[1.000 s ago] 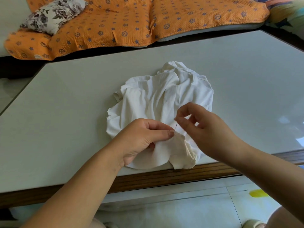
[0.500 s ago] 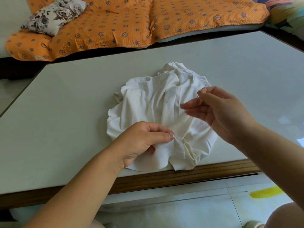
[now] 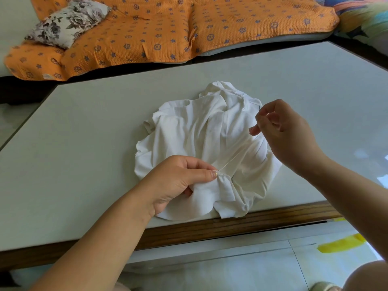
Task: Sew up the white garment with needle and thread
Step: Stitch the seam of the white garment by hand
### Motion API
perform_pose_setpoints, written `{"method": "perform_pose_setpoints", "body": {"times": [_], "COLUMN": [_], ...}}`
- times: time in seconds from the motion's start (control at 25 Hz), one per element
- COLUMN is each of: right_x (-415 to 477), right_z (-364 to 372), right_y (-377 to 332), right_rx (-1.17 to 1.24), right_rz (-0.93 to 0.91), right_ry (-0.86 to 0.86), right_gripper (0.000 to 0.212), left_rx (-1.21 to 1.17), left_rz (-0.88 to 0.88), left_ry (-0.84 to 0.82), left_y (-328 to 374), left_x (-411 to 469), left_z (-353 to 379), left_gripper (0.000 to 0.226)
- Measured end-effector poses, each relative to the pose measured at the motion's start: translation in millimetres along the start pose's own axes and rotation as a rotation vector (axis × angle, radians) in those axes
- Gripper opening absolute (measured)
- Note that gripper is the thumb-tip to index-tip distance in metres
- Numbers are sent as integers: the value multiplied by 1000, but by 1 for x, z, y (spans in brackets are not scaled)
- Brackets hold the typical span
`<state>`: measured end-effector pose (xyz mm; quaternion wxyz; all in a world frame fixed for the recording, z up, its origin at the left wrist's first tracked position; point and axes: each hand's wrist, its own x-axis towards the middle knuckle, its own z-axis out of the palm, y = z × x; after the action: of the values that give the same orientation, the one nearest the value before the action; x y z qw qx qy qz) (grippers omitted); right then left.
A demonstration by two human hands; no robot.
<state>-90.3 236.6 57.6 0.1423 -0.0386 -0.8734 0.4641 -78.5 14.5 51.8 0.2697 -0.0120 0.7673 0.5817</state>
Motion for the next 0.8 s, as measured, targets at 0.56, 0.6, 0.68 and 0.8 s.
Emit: {"method": "perform_pose_setpoints", "body": {"times": [0.56, 0.6, 0.68, 0.8], "right_x": [-41, -41, -43, -43], "right_z": [0, 0, 1, 1], "right_y": [-33, -33, -31, -30], "right_rx": [222, 205, 191, 267], "right_rz": [260, 251, 235, 253], "right_ry": [-359, -349, -339, -306], "right_gripper": [11, 10, 10, 11], "left_rx": [126, 142, 141, 112], "left_rz": [191, 207, 209, 185], "left_ry": [99, 102, 87, 61], "left_y": [-1, -1, -2, -1], "left_x": [2, 2, 2, 0], "left_z": [-4, -3, -2, -1], "left_gripper": [7, 8, 7, 5]}}
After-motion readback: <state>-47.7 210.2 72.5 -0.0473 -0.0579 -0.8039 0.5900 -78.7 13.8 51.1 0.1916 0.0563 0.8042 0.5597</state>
